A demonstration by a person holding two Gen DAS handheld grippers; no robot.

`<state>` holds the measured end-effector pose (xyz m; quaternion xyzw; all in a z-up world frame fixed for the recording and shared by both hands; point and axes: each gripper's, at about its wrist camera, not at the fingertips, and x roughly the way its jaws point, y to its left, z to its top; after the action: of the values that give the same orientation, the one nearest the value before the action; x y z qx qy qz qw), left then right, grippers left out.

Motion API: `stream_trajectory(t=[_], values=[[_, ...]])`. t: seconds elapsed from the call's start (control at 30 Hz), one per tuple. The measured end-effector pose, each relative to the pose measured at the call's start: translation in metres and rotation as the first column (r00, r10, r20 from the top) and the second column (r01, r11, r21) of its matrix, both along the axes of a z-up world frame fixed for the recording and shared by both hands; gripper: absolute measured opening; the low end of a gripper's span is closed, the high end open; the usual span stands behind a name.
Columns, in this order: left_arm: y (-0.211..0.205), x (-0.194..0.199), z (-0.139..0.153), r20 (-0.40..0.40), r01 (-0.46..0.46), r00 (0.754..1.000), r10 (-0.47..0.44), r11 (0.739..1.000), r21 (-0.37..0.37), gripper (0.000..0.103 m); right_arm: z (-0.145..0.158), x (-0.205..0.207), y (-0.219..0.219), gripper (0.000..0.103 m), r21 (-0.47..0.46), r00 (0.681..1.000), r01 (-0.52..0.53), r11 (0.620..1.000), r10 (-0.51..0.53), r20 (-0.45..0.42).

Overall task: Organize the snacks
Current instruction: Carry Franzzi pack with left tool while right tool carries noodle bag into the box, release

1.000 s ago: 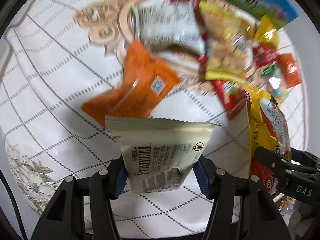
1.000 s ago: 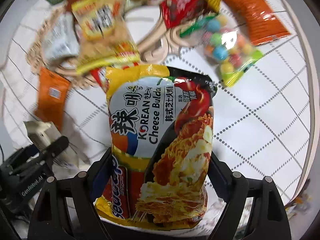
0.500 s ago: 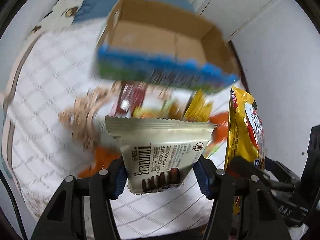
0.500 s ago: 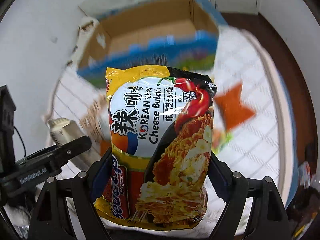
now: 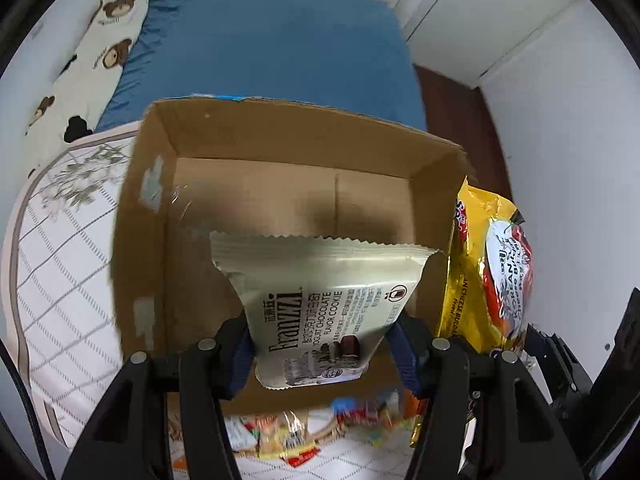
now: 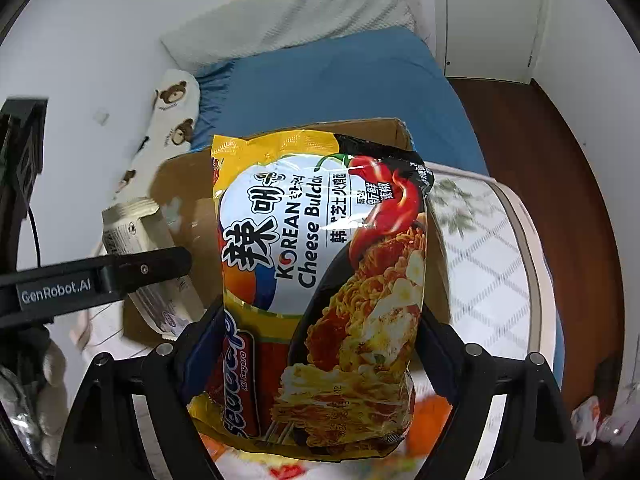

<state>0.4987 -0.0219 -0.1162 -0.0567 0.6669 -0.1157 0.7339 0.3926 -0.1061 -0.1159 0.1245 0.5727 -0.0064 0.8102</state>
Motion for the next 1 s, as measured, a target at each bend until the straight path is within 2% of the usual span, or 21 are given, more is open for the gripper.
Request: stream_trajectory(t=[0.23, 0.43, 0.5, 0.53, 0.63, 0.67, 0.8, 1.0], values=[[-0.005, 0.056, -0.060, -0.113, -0.018, 0.993, 0.020, 1.000, 0.016, 0.056, -0.092, 0.074, 0.002, 0.088, -0.026, 0.996, -0.038, 0.999, 0.036, -0.087], [-0.011, 0.070, -0.091, -0.152, -0.005, 0.988, 0.013, 0.999, 0.051, 0.057, -0.131, 0.103, 0.002, 0.088, -0.008, 0.990, -0.050, 0.999, 0.049, -0.129], [-0.013, 0.073, -0.102, -0.170, 0.005, 0.985, 0.005, 0.999, 0.053, 0.057, -0.149, 0.111, -0.002, 0.089, 0.013, 0.983, -0.061, 0.998, 0.063, -0.172], [-0.016, 0.073, -0.102, -0.170, 0.007, 0.985, 0.003, 0.998, 0.060, 0.061, -0.158, 0.115, -0.004, 0.089, 0.025, 0.979, -0.060, 0.998, 0.063, -0.192], [-0.018, 0.073, -0.102, -0.140, 0.023, 0.990, -0.012, 0.996, 0.081, 0.087, -0.163, 0.117, -0.005, 0.092, 0.008, 0.980, -0.056, 0.998, 0.057, -0.192], [-0.018, 0.074, -0.102, -0.131, 0.025, 0.991, -0.014, 0.996, 0.087, 0.088, -0.162, 0.117, -0.006, 0.098, 0.006, 0.980, -0.058, 0.998, 0.058, -0.192], [-0.013, 0.072, -0.096, -0.097, 0.039, 0.995, -0.028, 0.994, 0.106, 0.088, -0.155, 0.110, -0.005, 0.098, -0.001, 0.978, -0.066, 0.998, 0.064, -0.197], [-0.004, 0.049, -0.067, 0.024, 0.050, 0.998, -0.054, 0.987, 0.154, 0.088, -0.134, 0.091, -0.011, 0.098, -0.005, 0.982, -0.032, 0.999, 0.031, -0.185]])
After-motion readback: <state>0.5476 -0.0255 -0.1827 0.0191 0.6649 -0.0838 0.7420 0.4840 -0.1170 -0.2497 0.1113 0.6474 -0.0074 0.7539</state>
